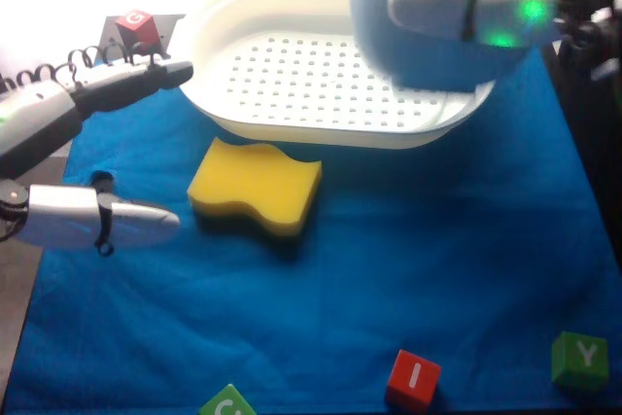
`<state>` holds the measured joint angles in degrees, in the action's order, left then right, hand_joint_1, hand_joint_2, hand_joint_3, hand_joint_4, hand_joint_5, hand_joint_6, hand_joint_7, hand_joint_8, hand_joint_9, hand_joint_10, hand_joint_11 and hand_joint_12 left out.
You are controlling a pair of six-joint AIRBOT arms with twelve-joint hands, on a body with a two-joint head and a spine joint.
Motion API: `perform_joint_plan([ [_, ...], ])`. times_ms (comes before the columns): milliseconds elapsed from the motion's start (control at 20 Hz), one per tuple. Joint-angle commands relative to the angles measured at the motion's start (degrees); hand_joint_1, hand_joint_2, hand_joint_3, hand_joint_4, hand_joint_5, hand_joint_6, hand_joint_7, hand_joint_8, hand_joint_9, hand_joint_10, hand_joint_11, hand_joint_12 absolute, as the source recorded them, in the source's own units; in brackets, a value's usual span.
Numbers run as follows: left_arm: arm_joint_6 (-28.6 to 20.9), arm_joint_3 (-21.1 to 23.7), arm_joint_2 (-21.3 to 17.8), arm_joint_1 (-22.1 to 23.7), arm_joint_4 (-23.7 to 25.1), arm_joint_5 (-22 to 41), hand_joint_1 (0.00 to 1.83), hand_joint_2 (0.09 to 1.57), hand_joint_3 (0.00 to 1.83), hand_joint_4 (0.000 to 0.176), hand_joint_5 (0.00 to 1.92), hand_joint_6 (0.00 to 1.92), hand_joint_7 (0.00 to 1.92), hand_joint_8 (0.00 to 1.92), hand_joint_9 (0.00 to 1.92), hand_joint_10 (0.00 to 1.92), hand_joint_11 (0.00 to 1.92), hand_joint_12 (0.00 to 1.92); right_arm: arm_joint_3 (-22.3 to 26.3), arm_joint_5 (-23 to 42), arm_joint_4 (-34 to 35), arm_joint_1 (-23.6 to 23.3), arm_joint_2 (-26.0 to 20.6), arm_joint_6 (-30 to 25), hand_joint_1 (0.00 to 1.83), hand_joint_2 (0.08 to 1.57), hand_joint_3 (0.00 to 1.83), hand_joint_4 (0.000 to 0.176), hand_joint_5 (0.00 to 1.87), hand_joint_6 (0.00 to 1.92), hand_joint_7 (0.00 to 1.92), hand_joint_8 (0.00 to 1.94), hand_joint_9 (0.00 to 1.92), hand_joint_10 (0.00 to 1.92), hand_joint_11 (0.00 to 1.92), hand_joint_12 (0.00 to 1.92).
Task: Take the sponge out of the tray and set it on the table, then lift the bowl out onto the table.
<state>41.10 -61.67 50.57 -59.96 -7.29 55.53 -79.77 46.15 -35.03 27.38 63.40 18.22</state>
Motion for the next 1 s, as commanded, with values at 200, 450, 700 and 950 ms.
perform_joint_plan([
  [200,-0.36,1.25,-1.35,-2.46,-2.94,10.3,0.69,0.89,0.0,0.104,0.2,0.01,0.12,0.01,0.11,0.02,0.11,0.15,5.82,9.73,2.34,5.42,-4.62,-0.38,0.68,1.49,0.0,0.0,1.0,1.92,1.57,1.94,1.73,1.92,1.75,1.92],
  [450,-0.36,1.53,-1.79,-3.0,-3.76,11.36,0.72,0.9,0.0,0.099,0.2,0.01,0.12,0.0,0.11,0.01,0.11,0.15,6.38,9.87,2.38,8.23,-4.12,-0.38,0.67,1.5,0.0,0.0,1.01,1.92,1.54,1.94,1.68,1.92,1.69,1.92],
  [700,-0.36,1.56,-1.67,-3.03,-3.85,11.31,0.73,0.89,0.0,0.097,0.21,0.0,0.13,0.0,0.12,0.01,0.11,0.17,7.78,9.88,1.83,8.78,-5.2,-0.38,0.69,1.48,0.0,0.0,0.99,1.92,1.52,1.94,1.67,1.92,1.7,1.92],
  [950,-0.36,1.57,-1.5,-3.13,-4.02,11.35,0.71,0.89,0.0,0.092,0.22,0.0,0.14,0.0,0.13,0.01,0.12,0.18,9.79,11.08,0.87,9.08,-7.03,-0.38,0.96,1.36,0.0,0.044,0.87,1.92,1.49,1.94,1.63,1.92,1.64,1.92],
])
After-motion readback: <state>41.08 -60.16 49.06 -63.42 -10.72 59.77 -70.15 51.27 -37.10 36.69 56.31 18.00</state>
